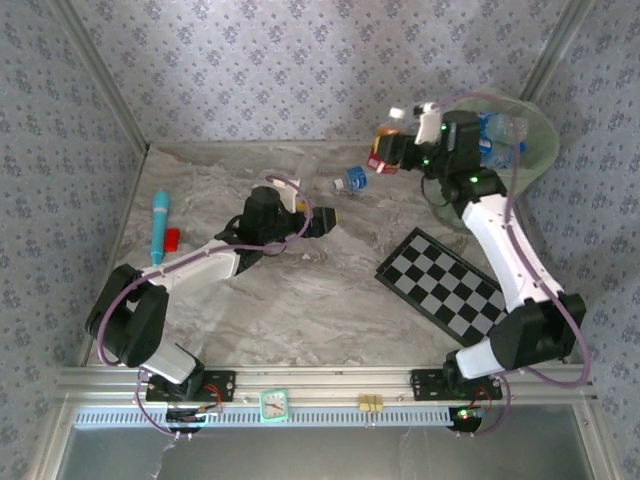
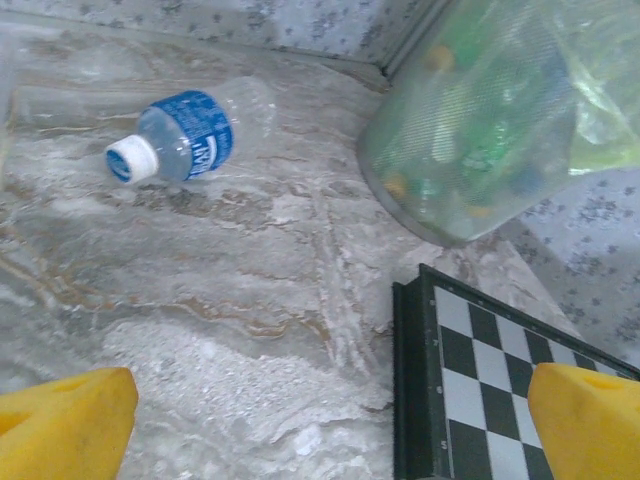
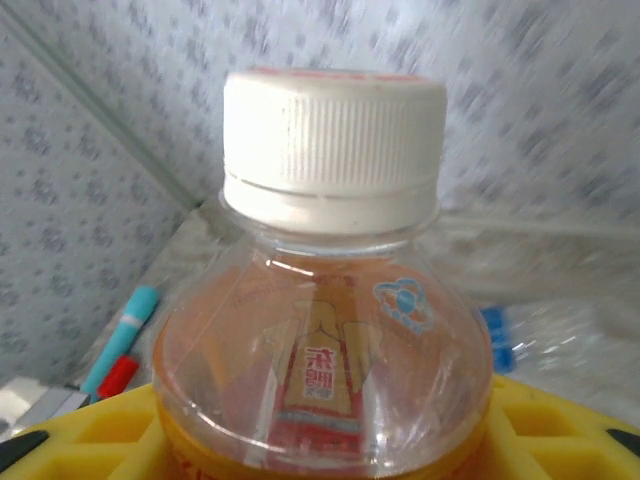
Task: Put the plastic bottles in the bin
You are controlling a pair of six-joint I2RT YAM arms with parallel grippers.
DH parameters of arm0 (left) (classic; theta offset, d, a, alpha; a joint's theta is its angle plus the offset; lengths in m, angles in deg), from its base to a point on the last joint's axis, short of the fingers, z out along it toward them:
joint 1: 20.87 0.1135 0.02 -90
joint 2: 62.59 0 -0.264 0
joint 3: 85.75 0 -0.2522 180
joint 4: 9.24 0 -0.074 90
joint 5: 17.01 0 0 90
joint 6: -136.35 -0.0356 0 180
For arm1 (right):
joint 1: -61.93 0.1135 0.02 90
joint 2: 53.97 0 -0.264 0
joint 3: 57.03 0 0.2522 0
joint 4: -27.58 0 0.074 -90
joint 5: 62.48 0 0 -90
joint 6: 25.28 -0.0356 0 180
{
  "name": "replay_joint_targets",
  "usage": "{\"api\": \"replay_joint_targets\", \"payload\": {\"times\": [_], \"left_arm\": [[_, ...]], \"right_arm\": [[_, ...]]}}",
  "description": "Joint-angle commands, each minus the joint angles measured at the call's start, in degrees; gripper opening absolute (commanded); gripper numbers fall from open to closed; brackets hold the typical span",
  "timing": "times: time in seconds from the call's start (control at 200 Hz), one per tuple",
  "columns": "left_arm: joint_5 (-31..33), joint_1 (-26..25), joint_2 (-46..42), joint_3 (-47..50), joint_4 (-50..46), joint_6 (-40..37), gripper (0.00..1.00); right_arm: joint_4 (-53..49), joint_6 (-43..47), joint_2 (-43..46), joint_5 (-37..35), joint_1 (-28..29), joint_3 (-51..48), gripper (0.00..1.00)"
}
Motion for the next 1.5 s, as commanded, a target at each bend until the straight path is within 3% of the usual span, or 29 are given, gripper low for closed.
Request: {"api": "replay_joint_targets", "payload": {"times": [0.0,0.26,0.59,1.314,1.394,1.494], "left_arm": [[3.5,0.9,-1.9,0.6,0.4,1.2,1.0],[8.6,3.3,-0.9,2.6,-1.4,6.4,1.0],[8.3,5.0,-1.1,5.0,-1.2,9.1,1.0],[8.6,5.2,-1.6,5.2,-2.1,9.3,1.0],[8.7,5.2,-1.7,5.1,-2.3,9.2,1.0],[8.8,5.2,-1.9,5.1,-2.6,8.9,1.0]], "right_arm": [[-8.7,6.4,2.0,-6.0,-2.7,4.7,0.54],[-11.2,9.5,3.8,-13.2,-10.4,8.2,0.54],[-11.1,10.2,-1.7,-17.7,-17.4,9.1,0.53],[-20.5,9.7,-16.2,-13.9,-19.2,18.7,0.55],[-21.8,9.7,-18.0,-13.2,-18.9,20.7,0.58],[-23.2,10.2,-19.2,-14.5,-17.9,23.5,0.69]]}}
